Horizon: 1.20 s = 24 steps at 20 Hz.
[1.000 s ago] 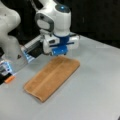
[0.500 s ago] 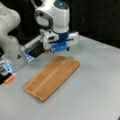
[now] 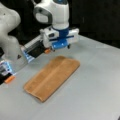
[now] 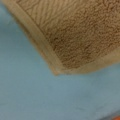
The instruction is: Folding a towel twice
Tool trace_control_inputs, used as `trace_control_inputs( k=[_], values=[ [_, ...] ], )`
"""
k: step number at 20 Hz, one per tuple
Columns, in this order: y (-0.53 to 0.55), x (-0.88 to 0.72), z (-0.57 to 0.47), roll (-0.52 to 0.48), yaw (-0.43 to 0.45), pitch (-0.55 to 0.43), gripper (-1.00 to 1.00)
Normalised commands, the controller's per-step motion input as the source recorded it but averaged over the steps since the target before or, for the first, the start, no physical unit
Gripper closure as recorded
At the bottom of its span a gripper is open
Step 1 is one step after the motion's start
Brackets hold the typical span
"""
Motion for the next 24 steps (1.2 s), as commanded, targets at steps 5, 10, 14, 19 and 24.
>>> trace_control_inputs(
  k=[5,10,14,19,24],
  values=[
    [0.14,0.44,0.12,-0.206,0.326,-0.016,-1.0],
    [0.19,0.57,0.08,-0.239,0.237,0.066,-1.0],
    [0.14,0.58,0.09,-0.204,0.196,0.131,-1.0],
    [0.13,0.47,0.04,-0.213,0.152,0.125,-1.0],
    [0.17,0.4,-0.07,-0.251,0.027,0.118,-1.0]
  ],
)
